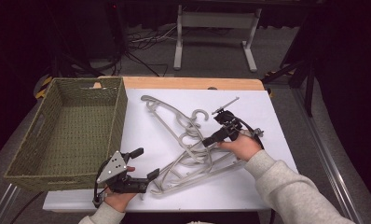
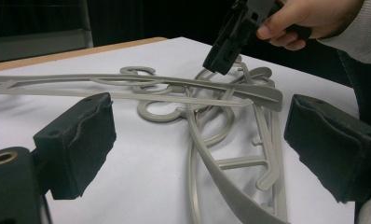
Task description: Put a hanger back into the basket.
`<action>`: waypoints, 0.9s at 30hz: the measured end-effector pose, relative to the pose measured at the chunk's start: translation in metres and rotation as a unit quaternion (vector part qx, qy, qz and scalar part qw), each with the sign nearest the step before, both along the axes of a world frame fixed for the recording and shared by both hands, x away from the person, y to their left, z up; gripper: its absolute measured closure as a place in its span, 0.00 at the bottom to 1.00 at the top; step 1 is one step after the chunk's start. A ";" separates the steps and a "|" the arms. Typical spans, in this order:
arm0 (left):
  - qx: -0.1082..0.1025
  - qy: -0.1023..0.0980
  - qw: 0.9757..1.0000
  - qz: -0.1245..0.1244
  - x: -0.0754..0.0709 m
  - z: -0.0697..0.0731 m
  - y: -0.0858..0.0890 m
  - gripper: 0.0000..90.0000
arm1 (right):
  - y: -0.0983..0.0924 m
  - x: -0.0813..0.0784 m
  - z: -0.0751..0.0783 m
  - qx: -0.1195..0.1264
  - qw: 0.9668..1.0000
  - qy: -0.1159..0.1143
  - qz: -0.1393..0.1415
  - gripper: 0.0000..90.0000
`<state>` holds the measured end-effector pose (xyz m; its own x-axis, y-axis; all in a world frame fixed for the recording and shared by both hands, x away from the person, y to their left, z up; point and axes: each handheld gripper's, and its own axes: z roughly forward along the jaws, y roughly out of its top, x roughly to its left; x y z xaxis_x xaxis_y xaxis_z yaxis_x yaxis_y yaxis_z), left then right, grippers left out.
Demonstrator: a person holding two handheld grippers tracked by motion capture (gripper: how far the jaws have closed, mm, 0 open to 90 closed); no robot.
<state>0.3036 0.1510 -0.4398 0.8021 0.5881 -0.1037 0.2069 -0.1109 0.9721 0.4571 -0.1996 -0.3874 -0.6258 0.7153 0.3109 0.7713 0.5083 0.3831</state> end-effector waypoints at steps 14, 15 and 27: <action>0.008 0.001 1.000 0.002 0.000 0.000 -0.001 0.11 | 0.010 0.006 -0.013 -0.024 1.000 0.013 -0.009 0.54; 0.007 0.002 1.000 0.002 0.000 0.000 -0.001 0.11 | 0.011 0.006 -0.014 -0.025 1.000 0.015 -0.008 0.55; 0.011 0.000 1.000 0.001 0.000 0.000 -0.001 0.12 | 0.017 0.012 -0.028 -0.017 0.999 0.048 -0.018 0.70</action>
